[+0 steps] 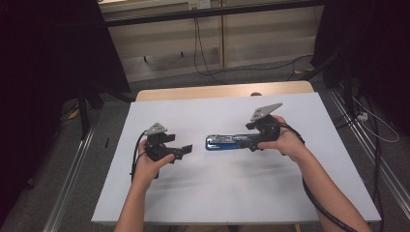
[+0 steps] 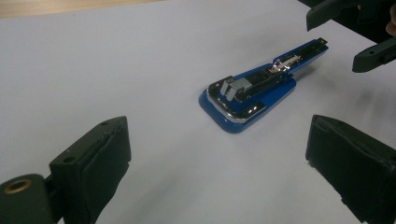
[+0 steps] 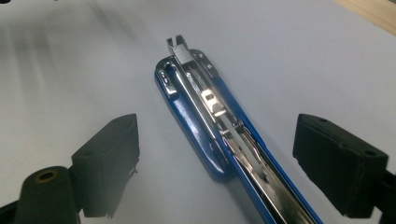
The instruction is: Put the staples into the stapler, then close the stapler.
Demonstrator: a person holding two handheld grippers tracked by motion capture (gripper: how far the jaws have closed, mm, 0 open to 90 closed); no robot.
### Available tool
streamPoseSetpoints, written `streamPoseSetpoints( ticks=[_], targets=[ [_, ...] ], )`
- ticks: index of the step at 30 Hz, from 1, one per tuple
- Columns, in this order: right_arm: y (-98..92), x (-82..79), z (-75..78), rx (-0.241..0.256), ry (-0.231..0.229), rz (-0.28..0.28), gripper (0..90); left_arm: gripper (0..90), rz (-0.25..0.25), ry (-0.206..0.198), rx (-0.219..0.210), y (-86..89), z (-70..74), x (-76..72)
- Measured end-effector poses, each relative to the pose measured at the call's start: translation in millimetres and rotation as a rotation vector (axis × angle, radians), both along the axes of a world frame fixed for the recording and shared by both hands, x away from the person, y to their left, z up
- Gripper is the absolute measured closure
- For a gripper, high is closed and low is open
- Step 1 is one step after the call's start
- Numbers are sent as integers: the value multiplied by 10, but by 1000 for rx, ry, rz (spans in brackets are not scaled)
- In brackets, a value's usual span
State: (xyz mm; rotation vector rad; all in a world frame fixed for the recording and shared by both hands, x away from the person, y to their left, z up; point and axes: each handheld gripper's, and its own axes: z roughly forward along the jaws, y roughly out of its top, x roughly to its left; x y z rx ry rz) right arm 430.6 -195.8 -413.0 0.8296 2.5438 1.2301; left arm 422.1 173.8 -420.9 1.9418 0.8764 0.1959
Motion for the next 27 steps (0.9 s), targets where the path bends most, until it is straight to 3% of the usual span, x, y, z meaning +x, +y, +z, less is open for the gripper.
streamPoseSetpoints(
  ticks=[13,22,27],
  targets=[
    [-244,-180,-65,-3,-22,-74,130,69,-13,2,2,-34,-12,1],
    [-486,-319,18,44,-60,-159,134,72,-16,-5,1,-54,-2,-16],
    [-560,-350,37,32,-74,-183,139,75,-16,-10,3,-81,-15,2]
  ],
)
